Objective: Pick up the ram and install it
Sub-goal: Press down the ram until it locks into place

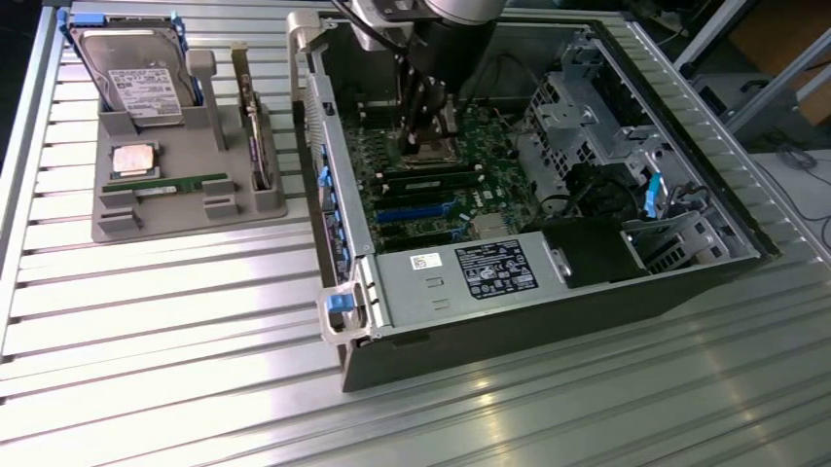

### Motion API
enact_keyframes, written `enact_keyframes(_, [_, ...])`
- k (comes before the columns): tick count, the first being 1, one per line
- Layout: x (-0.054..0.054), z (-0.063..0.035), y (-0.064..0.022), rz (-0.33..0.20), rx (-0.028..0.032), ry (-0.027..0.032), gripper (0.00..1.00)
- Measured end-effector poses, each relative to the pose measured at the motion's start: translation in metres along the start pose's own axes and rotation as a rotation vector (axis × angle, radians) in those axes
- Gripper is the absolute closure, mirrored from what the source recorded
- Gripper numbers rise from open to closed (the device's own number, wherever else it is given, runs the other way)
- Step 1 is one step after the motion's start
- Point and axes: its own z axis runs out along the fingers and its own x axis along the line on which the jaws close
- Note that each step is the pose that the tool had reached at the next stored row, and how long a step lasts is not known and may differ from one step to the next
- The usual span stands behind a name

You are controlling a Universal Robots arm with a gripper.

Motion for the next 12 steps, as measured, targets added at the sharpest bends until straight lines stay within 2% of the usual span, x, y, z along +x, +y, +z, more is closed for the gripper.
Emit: enact_keyframes(12, [0.0007, -0.0022, -0.0064, 0.000, -0.0002, -0.0008, 0.89])
